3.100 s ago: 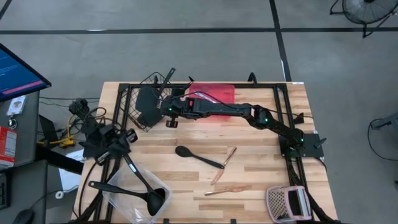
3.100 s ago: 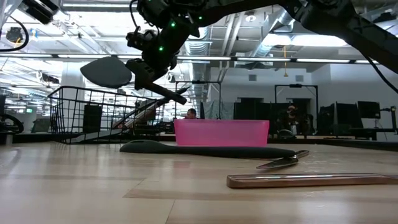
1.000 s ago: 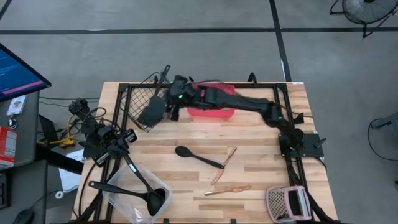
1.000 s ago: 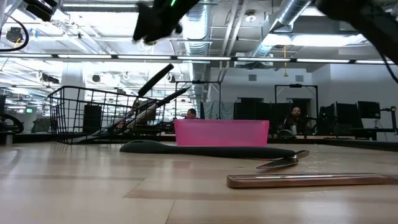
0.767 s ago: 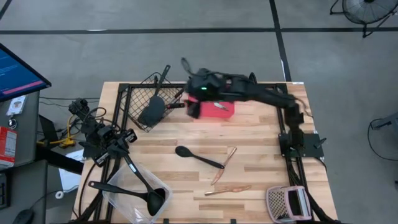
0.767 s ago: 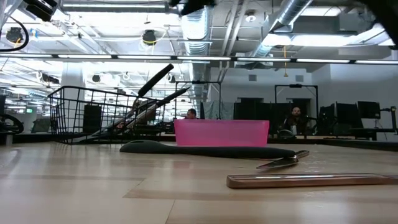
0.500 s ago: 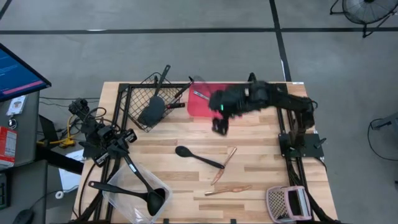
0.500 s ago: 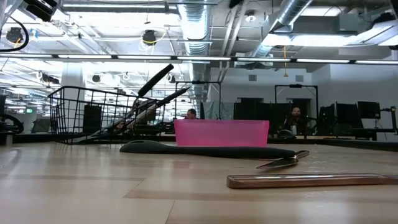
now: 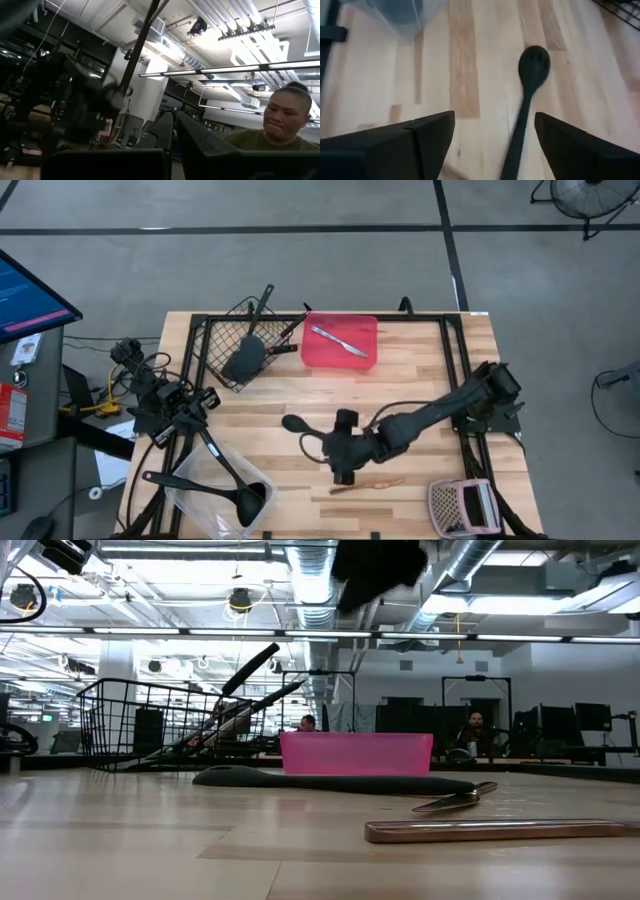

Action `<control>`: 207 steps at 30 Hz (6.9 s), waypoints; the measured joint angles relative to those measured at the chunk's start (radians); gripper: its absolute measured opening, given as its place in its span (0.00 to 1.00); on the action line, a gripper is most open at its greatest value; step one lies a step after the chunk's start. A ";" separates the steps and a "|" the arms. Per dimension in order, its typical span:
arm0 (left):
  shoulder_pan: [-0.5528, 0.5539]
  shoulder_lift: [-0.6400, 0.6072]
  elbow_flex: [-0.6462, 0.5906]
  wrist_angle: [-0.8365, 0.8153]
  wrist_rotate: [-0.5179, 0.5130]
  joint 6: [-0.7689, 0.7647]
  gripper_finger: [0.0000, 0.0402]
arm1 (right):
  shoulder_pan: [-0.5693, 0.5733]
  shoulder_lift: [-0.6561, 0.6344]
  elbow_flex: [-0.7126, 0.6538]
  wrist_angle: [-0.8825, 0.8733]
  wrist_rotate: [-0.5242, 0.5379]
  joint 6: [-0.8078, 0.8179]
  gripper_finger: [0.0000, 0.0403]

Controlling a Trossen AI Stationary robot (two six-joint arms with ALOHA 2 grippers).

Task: Pick & Place Kitchen Items
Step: Put the slotted spatula into the white bin

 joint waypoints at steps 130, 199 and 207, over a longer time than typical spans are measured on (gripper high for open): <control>0.000 0.000 0.000 0.000 0.000 0.000 0.02 | -0.187 -0.310 -0.616 1.019 0.001 -0.236 0.17; 0.000 0.000 0.000 0.000 0.000 0.000 0.02 | -0.053 -0.368 -0.353 0.905 -0.133 -0.332 0.18; 0.000 0.000 0.000 0.000 0.000 0.000 0.02 | -0.053 -0.331 -0.272 0.859 -0.128 -0.393 0.18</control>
